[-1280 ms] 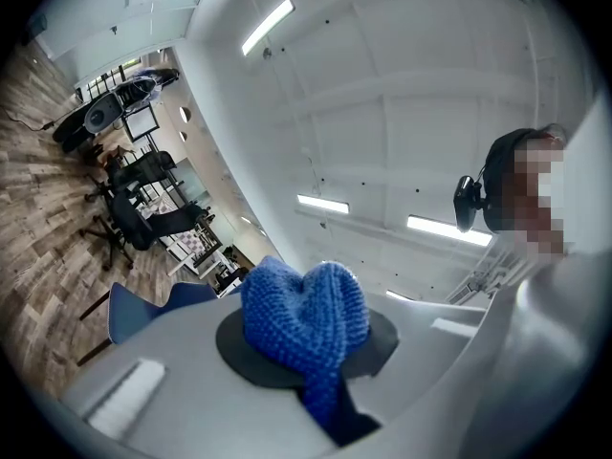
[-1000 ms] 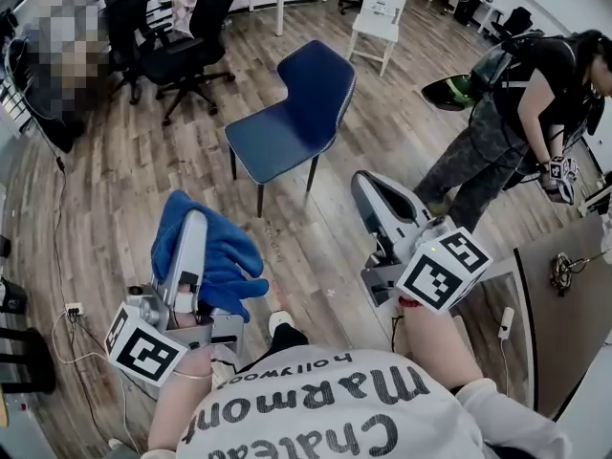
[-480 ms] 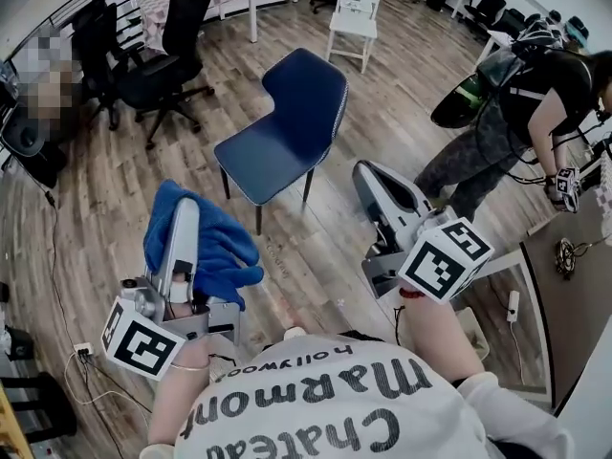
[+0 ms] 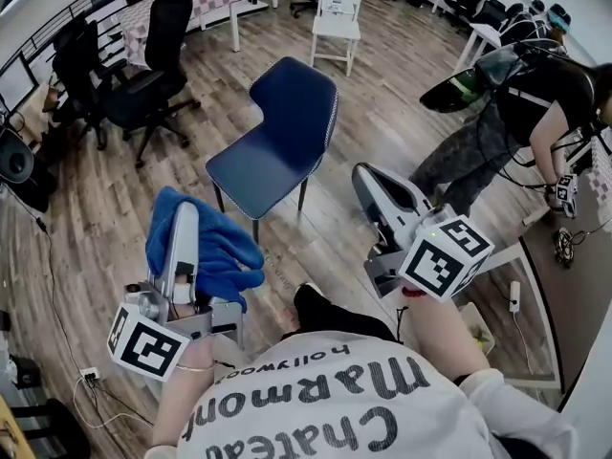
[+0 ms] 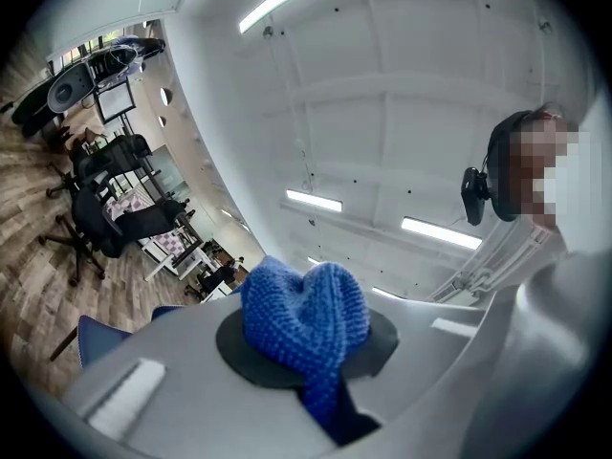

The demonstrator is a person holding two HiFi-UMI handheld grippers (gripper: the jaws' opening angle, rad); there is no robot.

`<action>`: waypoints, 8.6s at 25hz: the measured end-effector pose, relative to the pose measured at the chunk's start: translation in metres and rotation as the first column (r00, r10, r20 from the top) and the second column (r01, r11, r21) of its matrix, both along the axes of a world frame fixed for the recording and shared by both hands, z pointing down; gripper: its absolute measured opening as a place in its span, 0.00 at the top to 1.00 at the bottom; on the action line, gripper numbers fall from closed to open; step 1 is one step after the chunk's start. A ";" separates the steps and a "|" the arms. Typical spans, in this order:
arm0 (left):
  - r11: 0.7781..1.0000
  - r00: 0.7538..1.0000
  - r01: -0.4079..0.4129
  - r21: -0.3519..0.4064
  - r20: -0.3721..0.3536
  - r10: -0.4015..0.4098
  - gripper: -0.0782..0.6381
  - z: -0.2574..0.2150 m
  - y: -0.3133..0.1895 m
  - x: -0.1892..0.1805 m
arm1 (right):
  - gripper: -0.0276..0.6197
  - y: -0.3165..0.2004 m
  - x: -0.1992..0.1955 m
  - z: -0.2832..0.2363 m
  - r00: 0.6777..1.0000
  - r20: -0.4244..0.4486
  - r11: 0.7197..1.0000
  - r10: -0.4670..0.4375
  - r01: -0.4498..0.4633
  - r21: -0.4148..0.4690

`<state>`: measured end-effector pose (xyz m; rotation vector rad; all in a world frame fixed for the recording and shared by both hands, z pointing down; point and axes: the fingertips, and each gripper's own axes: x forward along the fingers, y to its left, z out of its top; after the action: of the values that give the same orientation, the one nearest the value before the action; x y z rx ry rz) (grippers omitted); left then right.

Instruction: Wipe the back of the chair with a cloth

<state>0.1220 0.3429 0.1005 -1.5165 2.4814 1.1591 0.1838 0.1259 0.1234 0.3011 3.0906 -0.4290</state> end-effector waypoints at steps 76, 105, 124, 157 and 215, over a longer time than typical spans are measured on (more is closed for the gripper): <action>0.608 0.645 -0.749 -0.263 -0.079 0.760 0.84 0.096 -0.249 -0.448 | 0.94 -0.110 -0.406 0.096 0.812 -0.125 0.795 0.570 -0.584 -0.164; 0.663 0.869 -0.462 -0.589 -0.152 0.470 0.84 0.221 -0.400 -0.514 | 0.94 -0.250 -0.469 0.202 0.870 -0.374 0.890 0.321 -0.412 -0.195; 0.503 0.898 -0.375 -0.779 -0.169 0.407 0.83 0.325 -0.494 -0.568 | 0.94 -0.316 -0.428 0.301 0.825 -0.513 0.835 0.237 -0.443 -0.327; 0.085 0.453 -0.660 -0.747 -0.304 0.838 0.83 0.369 -0.550 -0.325 | 0.94 -0.297 -0.338 0.323 0.712 -0.551 0.645 0.435 -0.674 -0.361; -0.099 0.333 -0.426 -0.899 -0.258 0.907 0.83 0.402 -0.545 -0.332 | 0.94 -0.280 -0.335 0.349 0.721 -0.600 0.665 0.348 -0.641 -0.384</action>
<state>-0.2098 -0.2018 0.5022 -3.0892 1.6492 -1.0936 -0.1511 -0.1537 0.4722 -0.8060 3.0222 -1.5441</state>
